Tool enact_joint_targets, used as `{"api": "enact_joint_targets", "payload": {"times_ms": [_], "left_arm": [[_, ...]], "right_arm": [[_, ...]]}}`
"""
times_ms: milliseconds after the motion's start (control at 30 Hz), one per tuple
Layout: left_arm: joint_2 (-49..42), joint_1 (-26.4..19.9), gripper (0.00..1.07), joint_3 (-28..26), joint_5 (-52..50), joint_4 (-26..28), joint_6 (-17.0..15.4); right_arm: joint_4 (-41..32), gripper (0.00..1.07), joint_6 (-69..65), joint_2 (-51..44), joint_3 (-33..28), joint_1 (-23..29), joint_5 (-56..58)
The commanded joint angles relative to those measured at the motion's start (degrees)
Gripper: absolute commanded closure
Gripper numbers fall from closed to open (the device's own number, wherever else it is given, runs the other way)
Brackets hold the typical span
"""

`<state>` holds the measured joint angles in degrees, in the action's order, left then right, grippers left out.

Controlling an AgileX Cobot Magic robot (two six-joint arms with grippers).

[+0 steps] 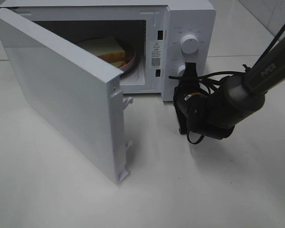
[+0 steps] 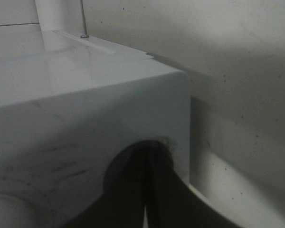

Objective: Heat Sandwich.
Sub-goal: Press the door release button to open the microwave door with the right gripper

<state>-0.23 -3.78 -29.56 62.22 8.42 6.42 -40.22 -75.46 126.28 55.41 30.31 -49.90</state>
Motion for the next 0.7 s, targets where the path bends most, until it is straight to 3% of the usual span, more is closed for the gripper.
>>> {"api": "enact_joint_targets", "payload": {"times_ms": [33,233,700], "left_arm": [[-1.0,-0.2,0.09,-0.1,-0.5,0.0,0.0],[-1.0,-0.2,0.09,-0.1,-0.5,0.0,0.0],[-1.0,-0.2,0.09,-0.1,-0.5,0.0,0.0]], "right_arm": [[3.8,1.07,-0.4,0.3,5.6,-2.6,-8.9],[3.8,1.06,-1.0,-1.4,4.2,-2.6,-6.0],[4.8,1.06,-3.7,-6.7,-5.1,-0.7,-0.1]]}}
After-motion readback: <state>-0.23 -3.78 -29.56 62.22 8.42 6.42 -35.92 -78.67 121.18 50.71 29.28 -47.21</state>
